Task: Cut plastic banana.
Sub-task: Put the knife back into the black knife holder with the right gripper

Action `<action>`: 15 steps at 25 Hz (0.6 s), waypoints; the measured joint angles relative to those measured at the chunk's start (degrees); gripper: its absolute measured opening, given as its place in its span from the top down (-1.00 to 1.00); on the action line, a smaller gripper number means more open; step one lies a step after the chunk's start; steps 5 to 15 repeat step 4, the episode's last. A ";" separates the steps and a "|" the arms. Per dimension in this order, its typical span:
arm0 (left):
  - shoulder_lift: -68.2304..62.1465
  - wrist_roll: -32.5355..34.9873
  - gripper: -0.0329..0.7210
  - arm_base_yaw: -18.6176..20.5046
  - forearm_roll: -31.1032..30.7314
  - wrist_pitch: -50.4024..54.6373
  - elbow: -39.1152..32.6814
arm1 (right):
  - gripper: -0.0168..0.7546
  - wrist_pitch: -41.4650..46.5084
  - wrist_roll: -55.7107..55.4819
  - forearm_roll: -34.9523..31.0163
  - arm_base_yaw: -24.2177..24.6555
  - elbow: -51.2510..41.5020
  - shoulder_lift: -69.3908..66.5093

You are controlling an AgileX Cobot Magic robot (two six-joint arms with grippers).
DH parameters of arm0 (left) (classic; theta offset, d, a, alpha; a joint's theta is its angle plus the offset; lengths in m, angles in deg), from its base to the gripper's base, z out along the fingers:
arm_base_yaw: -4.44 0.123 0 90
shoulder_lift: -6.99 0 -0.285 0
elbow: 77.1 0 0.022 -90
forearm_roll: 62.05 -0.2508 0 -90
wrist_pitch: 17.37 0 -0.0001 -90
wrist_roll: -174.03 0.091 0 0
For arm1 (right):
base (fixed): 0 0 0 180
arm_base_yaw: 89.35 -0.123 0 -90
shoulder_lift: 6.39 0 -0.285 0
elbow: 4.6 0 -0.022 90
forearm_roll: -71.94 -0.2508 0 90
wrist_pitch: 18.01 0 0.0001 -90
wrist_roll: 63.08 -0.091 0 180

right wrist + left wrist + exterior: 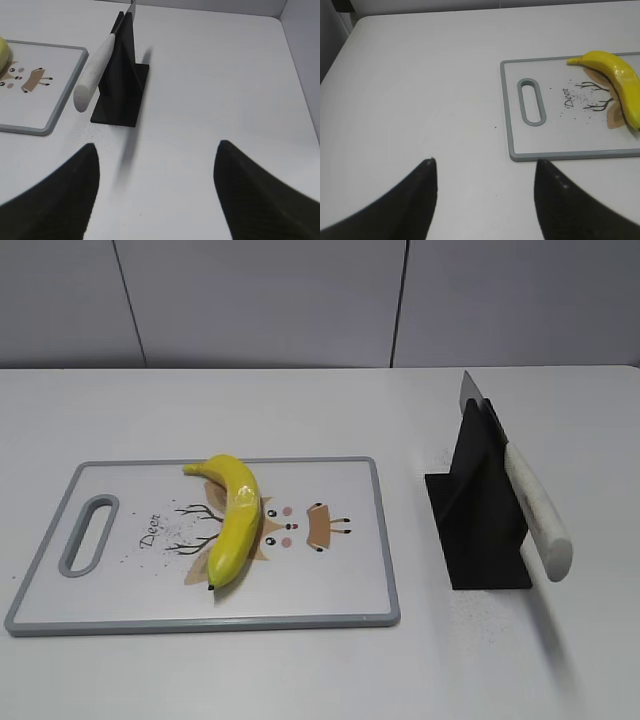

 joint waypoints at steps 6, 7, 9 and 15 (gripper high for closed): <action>0.00 0.00 -0.65 0.00 0.00 0.00 -0.01 | -0.45 -0.02 0.00 -0.07 0.54 0.00 0.00; 0.00 0.00 -0.65 0.00 0.00 0.00 -0.01 | -0.45 -0.02 0.00 -0.07 0.54 0.00 0.00; 0.00 0.00 -0.65 0.00 0.00 0.00 -0.01 | -0.45 -0.02 0.00 -0.07 0.54 0.00 0.00; 0.00 0.00 -0.65 0.00 0.00 0.00 -0.01 | -0.45 -0.02 0.00 -0.07 0.54 0.00 0.00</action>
